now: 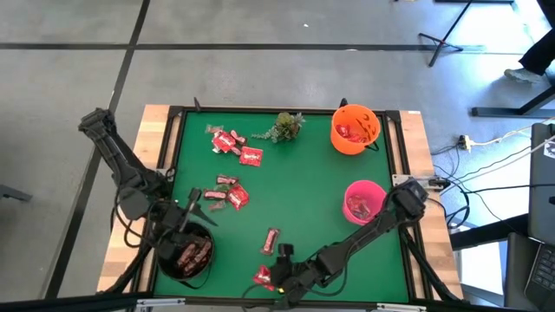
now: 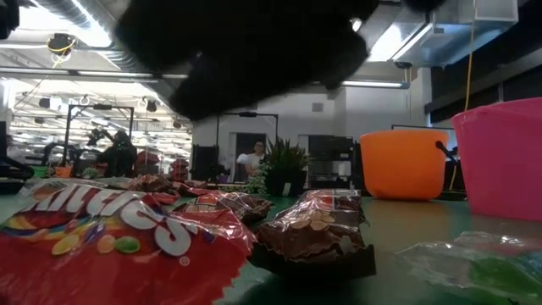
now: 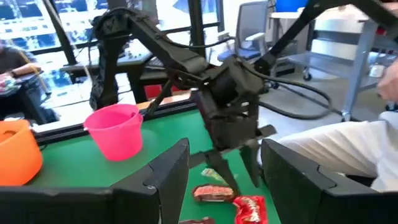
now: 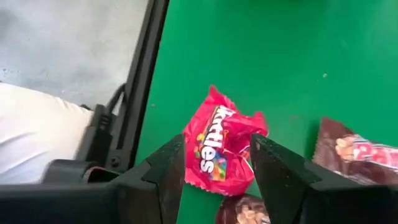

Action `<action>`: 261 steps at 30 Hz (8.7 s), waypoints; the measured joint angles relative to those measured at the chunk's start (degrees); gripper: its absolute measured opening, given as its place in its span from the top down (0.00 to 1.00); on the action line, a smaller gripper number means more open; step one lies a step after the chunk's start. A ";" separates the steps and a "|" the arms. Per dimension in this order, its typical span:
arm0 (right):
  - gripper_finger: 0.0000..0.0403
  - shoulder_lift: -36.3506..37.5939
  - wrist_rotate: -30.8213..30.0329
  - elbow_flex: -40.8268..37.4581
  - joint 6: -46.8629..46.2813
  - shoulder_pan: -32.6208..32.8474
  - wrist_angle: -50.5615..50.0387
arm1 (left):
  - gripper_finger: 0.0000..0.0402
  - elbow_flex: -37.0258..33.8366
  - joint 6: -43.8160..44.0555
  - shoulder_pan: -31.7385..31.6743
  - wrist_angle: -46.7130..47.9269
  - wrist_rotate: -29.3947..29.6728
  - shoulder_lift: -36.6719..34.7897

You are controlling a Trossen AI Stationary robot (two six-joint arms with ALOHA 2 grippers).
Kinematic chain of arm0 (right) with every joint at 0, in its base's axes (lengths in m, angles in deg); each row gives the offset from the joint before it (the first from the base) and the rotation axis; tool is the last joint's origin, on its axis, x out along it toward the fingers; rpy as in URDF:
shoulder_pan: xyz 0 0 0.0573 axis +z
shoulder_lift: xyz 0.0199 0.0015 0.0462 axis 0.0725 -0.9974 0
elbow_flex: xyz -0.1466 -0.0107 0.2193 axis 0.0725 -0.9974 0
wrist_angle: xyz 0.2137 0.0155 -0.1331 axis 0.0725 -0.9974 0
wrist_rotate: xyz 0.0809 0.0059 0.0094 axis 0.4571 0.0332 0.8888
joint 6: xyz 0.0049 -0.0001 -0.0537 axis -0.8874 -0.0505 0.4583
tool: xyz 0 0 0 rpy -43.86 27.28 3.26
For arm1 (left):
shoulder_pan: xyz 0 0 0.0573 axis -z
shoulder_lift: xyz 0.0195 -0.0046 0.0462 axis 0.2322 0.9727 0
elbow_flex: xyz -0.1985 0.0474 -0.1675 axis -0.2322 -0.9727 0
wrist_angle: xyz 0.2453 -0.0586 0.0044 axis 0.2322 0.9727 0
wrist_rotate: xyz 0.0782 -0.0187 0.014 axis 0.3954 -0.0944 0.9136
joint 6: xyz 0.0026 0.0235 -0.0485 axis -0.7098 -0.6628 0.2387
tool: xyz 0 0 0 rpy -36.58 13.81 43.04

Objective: Sort candy
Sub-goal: Put the red candy into the orange bucket, then put the brown chocolate bar into the black bucket

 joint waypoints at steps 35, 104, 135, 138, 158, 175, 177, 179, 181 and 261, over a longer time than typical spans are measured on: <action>0.97 -3.63 3.27 1.11 -7.52 -4.44 -6.52 | 0.53 -0.21 1.66 -1.07 3.76 1.33 0.39; 0.85 63.88 -2.93 -36.22 -2.90 -68.24 -27.92 | 0.53 -0.21 15.54 -5.28 4.70 12.72 2.93; 0.65 60.97 11.50 -32.24 11.68 -32.65 19.89 | 0.53 -0.21 24.08 -5.40 2.34 22.05 11.54; 0.65 57.89 11.40 -32.24 15.22 -27.86 23.74 | 0.53 -0.21 24.08 -5.40 0.45 22.29 11.52; 0.65 32.85 5.64 -32.28 17.83 -18.91 50.05 | 0.53 -0.21 24.16 -5.14 -5.54 18.62 11.50; 0.65 32.72 6.99 -32.33 21.26 -17.46 47.94 | 0.53 -0.21 23.99 -5.18 -7.35 19.80 11.50; 0.65 32.72 7.00 -32.33 21.40 -17.46 47.68 | 0.53 -0.21 24.00 -5.18 -7.35 19.76 11.50; 0.65 32.72 7.02 -32.33 22.64 -17.55 47.66 | 0.53 -0.21 23.99 -5.18 -7.35 19.18 11.50; 0.65 32.72 7.02 -32.33 23.67 -17.55 47.59 | 0.53 -0.21 23.99 -5.18 -7.35 18.88 11.50; 0.65 25.28 3.23 -15.58 14.62 0.17 -3.84 | 0.53 -0.21 6.70 0.21 -13.34 7.33 7.59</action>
